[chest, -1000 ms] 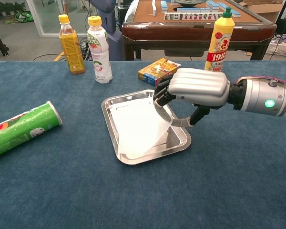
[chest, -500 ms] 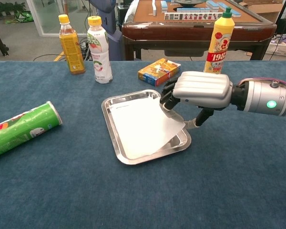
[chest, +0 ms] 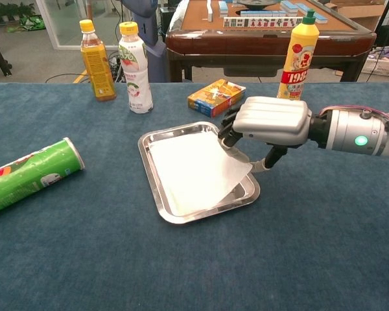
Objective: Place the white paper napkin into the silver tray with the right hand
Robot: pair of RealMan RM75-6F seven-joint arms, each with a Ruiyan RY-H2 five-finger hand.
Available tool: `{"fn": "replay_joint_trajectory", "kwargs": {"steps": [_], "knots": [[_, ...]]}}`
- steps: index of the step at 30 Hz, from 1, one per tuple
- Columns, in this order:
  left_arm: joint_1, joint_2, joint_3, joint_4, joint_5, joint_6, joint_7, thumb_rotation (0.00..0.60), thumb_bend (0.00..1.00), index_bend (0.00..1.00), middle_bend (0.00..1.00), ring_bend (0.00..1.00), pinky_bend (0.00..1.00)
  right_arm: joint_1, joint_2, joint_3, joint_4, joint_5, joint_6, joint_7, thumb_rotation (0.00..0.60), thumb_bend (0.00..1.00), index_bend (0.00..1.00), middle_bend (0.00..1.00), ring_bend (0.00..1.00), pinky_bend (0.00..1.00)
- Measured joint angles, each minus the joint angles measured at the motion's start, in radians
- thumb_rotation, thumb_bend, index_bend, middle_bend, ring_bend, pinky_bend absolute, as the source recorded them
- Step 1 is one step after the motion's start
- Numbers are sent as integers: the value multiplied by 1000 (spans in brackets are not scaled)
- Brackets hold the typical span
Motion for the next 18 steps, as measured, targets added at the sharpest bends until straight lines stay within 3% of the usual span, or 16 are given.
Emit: {"fn": "replay_joint_trajectory", "kwargs": {"steps": [7,18], "knots": [[2,0,1,3,0,2,-4,600,274,195,122,107,0,3,-10,4,3,15,-24,-9,600,291,675,431,347,305],[2,-1,0,8,-2,-1,-10,600,274,195,122,107,0,3,-29,20,-5,46,-58,-25,600,200,562,371,303,305]]}}
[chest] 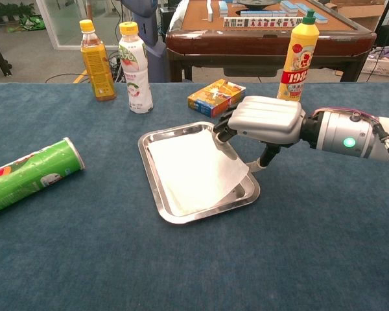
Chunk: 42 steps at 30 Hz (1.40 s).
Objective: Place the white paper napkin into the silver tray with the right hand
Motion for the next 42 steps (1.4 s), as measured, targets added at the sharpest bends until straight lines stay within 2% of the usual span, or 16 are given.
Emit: {"fn": "replay_joint_trajectory", "kwargs": {"steps": [7,23,42], "knots": [[0,-1,0,5,-1,-1,-7,600,274,195,122,107,0,-2,-5,7,-8,13,-15,-17,600,181,504,340,269,305],[10,2,2,14,4,12,-24,600,274,195,122,107,0,-7,3,30,-60,44,-38,-50,600,55,372,277,211,296],[16,1,2,21,1,15,-33,600,274,195,122,107,0,-3,1,43,-87,60,-73,-79,600,49,333,256,190,287]]}}
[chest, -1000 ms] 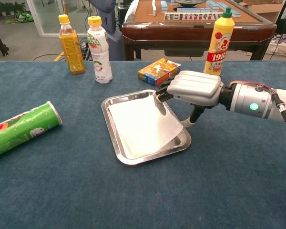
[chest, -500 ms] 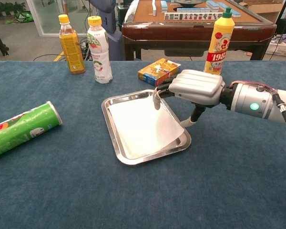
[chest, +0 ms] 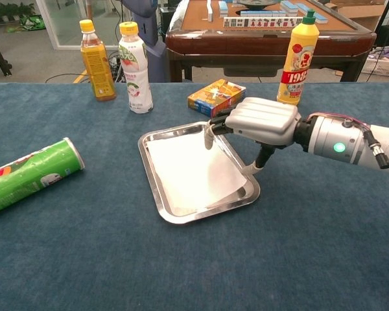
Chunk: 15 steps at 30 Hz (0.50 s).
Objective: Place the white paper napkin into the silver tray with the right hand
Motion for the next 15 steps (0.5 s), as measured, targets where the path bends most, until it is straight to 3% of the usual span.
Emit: {"fn": "replay_joint_trajectory", "kwargs": {"steps": [15], "knots": [[-6,-1,-2,-3,1,-9,8,600,274,195,122,107,0,-16,41,16,-34,14,46,-4,600,50,331,255,184,286]]}}
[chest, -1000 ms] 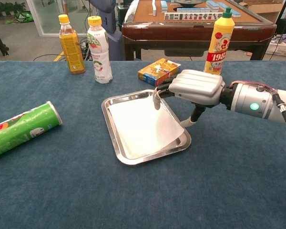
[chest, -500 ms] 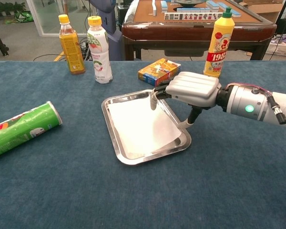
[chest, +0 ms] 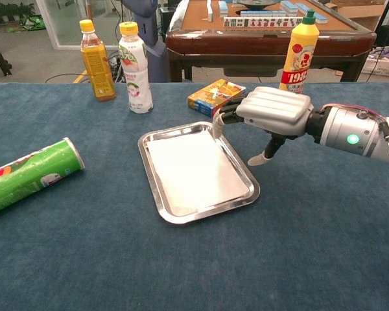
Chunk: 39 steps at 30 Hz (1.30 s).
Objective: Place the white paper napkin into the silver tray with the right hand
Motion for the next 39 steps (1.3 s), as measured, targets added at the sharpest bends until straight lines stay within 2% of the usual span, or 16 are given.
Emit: {"fn": "replay_joint_trajectory", "kwargs": {"steps": [6,12,13,15,20,23,33,39], "knots": [[-4,-1,0,-3,6,-4,5,600,274,195,122,107,0,-5,31,-4,-81,-10,33,-6,600,49,328,250,172,278],[-6,-2,1,-5,9,-4,10,600,274,195,122,107,0,-5,60,-6,-176,-14,14,-34,600,68,325,236,158,276],[-5,-1,1,-5,9,-3,10,600,274,195,122,107,0,-3,65,-5,-191,-13,7,-37,600,112,325,235,157,276],[-3,0,1,-6,8,1,11,600,274,195,122,107,0,2,78,0,-230,-10,-5,-44,600,261,325,234,153,276],[3,4,3,-9,8,6,10,600,274,195,122,107,0,21,124,14,-352,-4,-34,-68,600,823,325,226,131,260],[4,5,5,-8,9,7,9,600,274,195,122,107,0,33,162,25,-439,3,-56,-90,600,976,325,223,120,245],[8,7,7,-8,18,15,4,600,274,195,122,107,0,73,288,56,-725,39,-193,-151,600,1000,416,194,47,121],[15,8,11,-7,17,20,0,600,274,195,122,107,0,98,314,67,-803,45,-266,-217,600,1000,433,194,33,92]]}}
